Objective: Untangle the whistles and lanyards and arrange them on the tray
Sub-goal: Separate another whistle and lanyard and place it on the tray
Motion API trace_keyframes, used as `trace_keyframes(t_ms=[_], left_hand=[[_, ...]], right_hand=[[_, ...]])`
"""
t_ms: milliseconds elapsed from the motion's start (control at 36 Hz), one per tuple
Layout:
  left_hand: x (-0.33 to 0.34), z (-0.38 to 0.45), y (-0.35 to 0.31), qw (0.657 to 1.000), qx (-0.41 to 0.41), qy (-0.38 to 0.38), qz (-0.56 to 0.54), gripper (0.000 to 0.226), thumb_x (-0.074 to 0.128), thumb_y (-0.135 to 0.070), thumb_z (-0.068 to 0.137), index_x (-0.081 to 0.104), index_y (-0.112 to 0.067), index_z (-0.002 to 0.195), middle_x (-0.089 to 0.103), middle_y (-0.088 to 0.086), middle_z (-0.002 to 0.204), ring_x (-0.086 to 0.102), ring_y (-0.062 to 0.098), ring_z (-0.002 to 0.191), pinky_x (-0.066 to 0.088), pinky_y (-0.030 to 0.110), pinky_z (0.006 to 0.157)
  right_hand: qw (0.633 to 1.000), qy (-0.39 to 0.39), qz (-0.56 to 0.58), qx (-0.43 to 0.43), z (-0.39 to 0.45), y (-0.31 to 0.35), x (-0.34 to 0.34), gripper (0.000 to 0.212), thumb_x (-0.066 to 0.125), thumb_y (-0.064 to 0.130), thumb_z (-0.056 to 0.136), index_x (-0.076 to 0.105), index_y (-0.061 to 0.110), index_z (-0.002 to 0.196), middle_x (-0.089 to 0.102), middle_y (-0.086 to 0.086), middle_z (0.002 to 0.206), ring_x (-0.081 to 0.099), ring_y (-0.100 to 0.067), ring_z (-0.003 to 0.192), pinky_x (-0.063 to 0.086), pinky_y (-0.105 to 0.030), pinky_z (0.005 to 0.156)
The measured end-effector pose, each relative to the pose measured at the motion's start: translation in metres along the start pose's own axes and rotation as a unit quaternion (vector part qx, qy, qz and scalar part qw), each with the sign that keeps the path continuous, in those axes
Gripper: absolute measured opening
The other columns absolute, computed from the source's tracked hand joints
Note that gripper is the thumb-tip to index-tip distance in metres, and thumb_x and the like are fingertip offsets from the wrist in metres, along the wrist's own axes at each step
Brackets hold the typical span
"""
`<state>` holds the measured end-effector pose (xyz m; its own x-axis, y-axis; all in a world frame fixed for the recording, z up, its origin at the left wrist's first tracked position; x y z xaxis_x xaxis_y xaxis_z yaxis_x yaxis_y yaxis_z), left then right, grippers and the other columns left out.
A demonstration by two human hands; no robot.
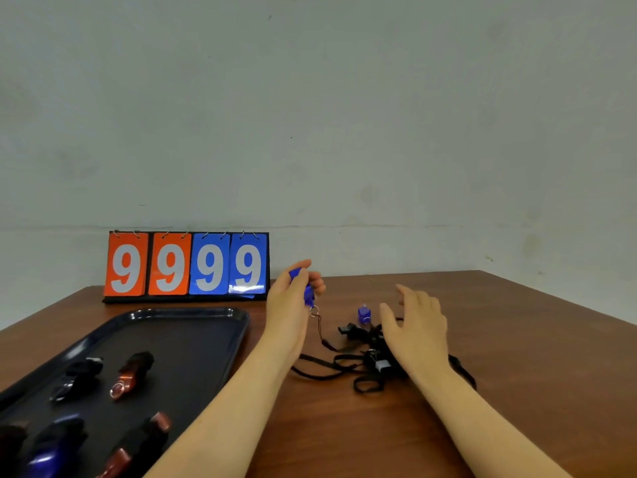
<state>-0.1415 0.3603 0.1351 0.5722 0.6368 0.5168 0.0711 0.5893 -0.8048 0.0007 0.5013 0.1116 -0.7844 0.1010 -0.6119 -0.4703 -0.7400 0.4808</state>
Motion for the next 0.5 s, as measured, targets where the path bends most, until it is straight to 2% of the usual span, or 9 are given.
trace_keyframes(t_ms=[83, 167, 222, 333, 389, 444, 500], left_hand=[[0.007, -0.003, 0.000, 0.998, -0.011, 0.032, -0.053, 0.018, 0.046, -0.006, 0.099, 0.063, -0.009, 0.105, 0.066, 0.009, 0.091, 0.066, 0.017, 0.082, 0.053, 0.029, 0.082], [0.011, -0.004, 0.001, 0.996, -0.017, 0.049, -0.070, 0.017, 0.047, -0.006, 0.099, 0.062, -0.006, 0.107, 0.066, 0.013, 0.095, 0.067, 0.020, 0.088, 0.055, 0.032, 0.086], [0.013, -0.004, 0.003, 0.996, -0.021, 0.051, -0.075, 0.016, 0.047, -0.006, 0.099, 0.061, -0.006, 0.106, 0.067, 0.014, 0.096, 0.068, 0.021, 0.090, 0.056, 0.031, 0.084], [0.016, -0.004, 0.006, 0.995, -0.027, 0.064, -0.073, 0.015, 0.046, -0.011, 0.100, 0.057, -0.006, 0.109, 0.070, 0.015, 0.101, 0.070, 0.025, 0.096, 0.056, 0.032, 0.086], [0.017, -0.004, 0.008, 0.996, -0.025, 0.071, -0.053, 0.016, 0.046, -0.013, 0.101, 0.054, -0.005, 0.112, 0.070, 0.015, 0.104, 0.071, 0.024, 0.097, 0.056, 0.031, 0.085], [0.019, -0.005, 0.011, 0.997, -0.022, 0.072, -0.025, 0.017, 0.046, -0.013, 0.101, 0.053, -0.005, 0.113, 0.070, 0.015, 0.105, 0.071, 0.022, 0.095, 0.058, 0.028, 0.081], [0.019, -0.005, 0.012, 0.997, -0.013, 0.074, 0.020, 0.018, 0.046, -0.016, 0.101, 0.053, -0.005, 0.113, 0.071, 0.012, 0.105, 0.071, 0.019, 0.094, 0.058, 0.025, 0.078]], right_hand=[[0.988, 0.056, 0.078, -0.122, -0.012, 0.028, 0.006, 0.046, 0.049, 0.043, 0.094, 0.046, 0.031, 0.138, 0.051, 0.018, 0.123, 0.041, -0.002, 0.121, 0.036, -0.030, 0.106], [0.957, 0.172, 0.158, -0.173, -0.027, 0.050, 0.023, 0.040, 0.050, 0.045, 0.095, 0.049, 0.037, 0.134, 0.049, 0.025, 0.122, 0.041, 0.010, 0.117, 0.035, -0.018, 0.102], [0.947, 0.215, 0.153, -0.185, -0.033, 0.056, 0.032, 0.042, 0.049, 0.048, 0.094, 0.050, 0.035, 0.134, 0.054, 0.021, 0.122, 0.044, 0.008, 0.115, 0.038, -0.019, 0.101], [0.945, 0.217, 0.153, -0.190, -0.033, 0.059, 0.030, 0.037, 0.052, 0.043, 0.095, 0.056, 0.032, 0.129, 0.057, 0.024, 0.111, 0.050, 0.007, 0.108, 0.040, -0.017, 0.096], [0.941, 0.224, 0.174, -0.183, -0.033, 0.059, 0.032, 0.031, 0.053, 0.040, 0.095, 0.059, 0.032, 0.125, 0.059, 0.023, 0.112, 0.051, 0.008, 0.107, 0.041, -0.016, 0.095], [0.935, 0.232, 0.212, -0.164, -0.032, 0.058, 0.034, 0.025, 0.053, 0.038, 0.096, 0.063, 0.034, 0.119, 0.063, 0.020, 0.112, 0.053, 0.007, 0.106, 0.042, -0.016, 0.094], [0.932, 0.227, 0.250, -0.133, -0.031, 0.056, 0.033, 0.018, 0.052, 0.035, 0.097, 0.068, 0.032, 0.106, 0.065, 0.017, 0.101, 0.057, 0.006, 0.097, 0.044, -0.018, 0.088]])
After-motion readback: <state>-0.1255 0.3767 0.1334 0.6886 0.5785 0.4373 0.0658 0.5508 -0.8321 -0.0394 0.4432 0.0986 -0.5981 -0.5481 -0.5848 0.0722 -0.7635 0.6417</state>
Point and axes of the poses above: each hand's wrist, its own z-axis towards the middle knuckle, its own x-axis out of the palm, y = z × x, the point moved 6 cm from there along z, towards the middle knuckle
